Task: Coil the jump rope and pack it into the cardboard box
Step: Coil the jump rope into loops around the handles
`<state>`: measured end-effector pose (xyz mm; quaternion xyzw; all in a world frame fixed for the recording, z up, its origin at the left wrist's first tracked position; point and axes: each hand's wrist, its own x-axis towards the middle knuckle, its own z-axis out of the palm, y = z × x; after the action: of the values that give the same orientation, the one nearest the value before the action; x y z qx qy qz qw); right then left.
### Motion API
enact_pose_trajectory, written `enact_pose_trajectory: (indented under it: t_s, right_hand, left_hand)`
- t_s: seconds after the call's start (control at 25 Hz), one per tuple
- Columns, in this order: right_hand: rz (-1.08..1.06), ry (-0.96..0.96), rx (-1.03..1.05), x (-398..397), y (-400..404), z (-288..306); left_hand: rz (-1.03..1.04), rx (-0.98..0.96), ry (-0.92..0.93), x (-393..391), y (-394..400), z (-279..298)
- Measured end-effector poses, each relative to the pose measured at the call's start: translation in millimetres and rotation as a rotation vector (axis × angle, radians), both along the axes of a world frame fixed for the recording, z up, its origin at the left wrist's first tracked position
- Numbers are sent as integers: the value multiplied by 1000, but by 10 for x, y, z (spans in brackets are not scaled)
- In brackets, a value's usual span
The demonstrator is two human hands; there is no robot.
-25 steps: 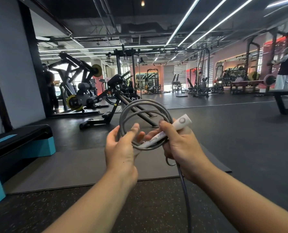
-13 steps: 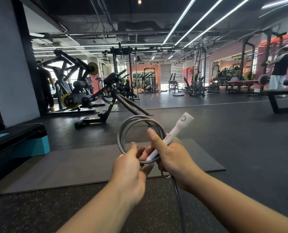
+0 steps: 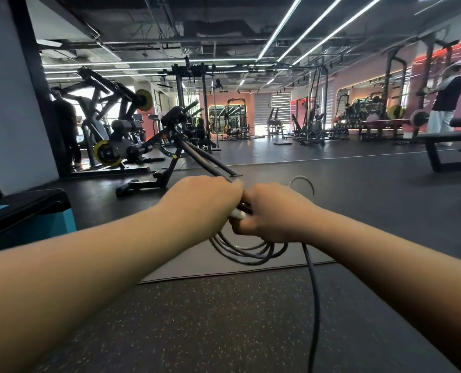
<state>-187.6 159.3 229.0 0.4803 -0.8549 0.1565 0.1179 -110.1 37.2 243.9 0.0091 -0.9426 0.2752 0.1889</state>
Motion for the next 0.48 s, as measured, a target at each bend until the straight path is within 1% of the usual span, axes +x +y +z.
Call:
enact_pose_trajectory:
  t_s: [0.08, 0.2, 0.32, 0.4, 0.48]
  right_hand:
    - [31, -41, 21, -58, 60, 34]
    - [136, -194, 44, -55, 213, 128]
    - [54, -268, 180, -177, 402, 224]
    - [-27, -267, 295, -370, 568, 232]
    - [-148, -319, 352, -579, 709, 192]
  left_hand:
    - [-30, -3, -46, 9, -119, 17]
    - [-74, 4, -66, 118, -245, -12]
    - [-65, -6, -93, 250, -437, 6]
    - [21, -26, -138, 396, -640, 101]
    - [90, -69, -153, 537, -843, 125]
